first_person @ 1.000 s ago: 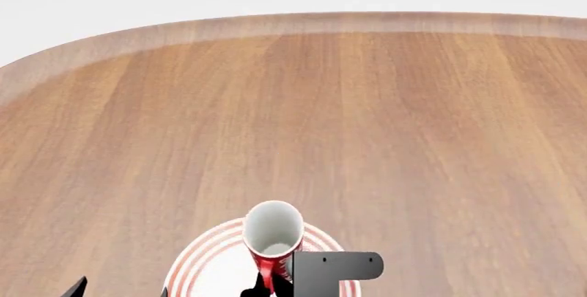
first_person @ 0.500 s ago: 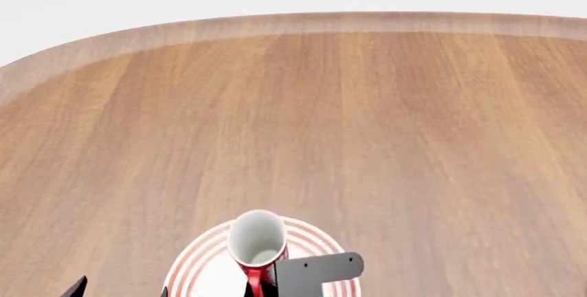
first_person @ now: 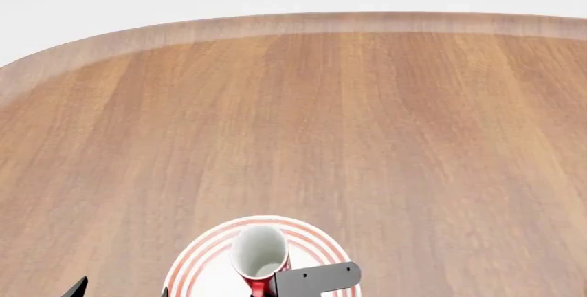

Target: Put the red mug on the left plate.

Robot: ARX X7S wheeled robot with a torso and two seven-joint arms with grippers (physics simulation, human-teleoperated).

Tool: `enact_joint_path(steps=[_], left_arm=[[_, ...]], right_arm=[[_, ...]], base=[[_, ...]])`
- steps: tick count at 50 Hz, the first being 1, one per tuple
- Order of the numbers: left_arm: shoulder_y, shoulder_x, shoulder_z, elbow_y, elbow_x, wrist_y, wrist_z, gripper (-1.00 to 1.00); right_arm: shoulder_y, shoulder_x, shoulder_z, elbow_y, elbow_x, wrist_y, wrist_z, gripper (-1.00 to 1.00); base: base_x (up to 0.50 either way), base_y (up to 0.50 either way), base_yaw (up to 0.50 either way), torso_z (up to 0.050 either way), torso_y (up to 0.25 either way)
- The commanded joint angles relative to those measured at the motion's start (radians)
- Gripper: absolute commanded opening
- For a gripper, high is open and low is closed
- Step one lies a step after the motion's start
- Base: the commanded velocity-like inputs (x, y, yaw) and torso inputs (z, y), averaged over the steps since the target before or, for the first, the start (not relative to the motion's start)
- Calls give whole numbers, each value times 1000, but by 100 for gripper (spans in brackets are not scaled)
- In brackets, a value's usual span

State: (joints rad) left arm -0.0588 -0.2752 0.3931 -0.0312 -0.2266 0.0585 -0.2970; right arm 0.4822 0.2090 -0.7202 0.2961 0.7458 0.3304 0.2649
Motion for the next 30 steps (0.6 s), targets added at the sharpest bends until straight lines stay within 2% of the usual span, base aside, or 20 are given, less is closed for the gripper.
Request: enact_joint_path(steps=[1, 19, 20, 30], left_arm=[[2, -3, 4, 1, -2, 2, -3, 100], [-5, -5, 8, -6, -9, 3, -5, 100], [-5, -6, 8, -6, -9, 3, -5, 100], [-7, -7, 10, -6, -13, 4, -6, 100]], right_arm=[[2, -10, -2, 41, -18, -22, -20, -100], [7, -9, 3, 38, -3, -16, -14, -100], [10, -11, 5, 46, -1, -14, -13, 100], [12, -7, 5, 30, 3, -11, -6, 100]], base=[[0, 0, 0, 0, 0], [0, 0, 0, 0, 1], [0, 0, 0, 0, 0], [0, 0, 0, 0, 0]])
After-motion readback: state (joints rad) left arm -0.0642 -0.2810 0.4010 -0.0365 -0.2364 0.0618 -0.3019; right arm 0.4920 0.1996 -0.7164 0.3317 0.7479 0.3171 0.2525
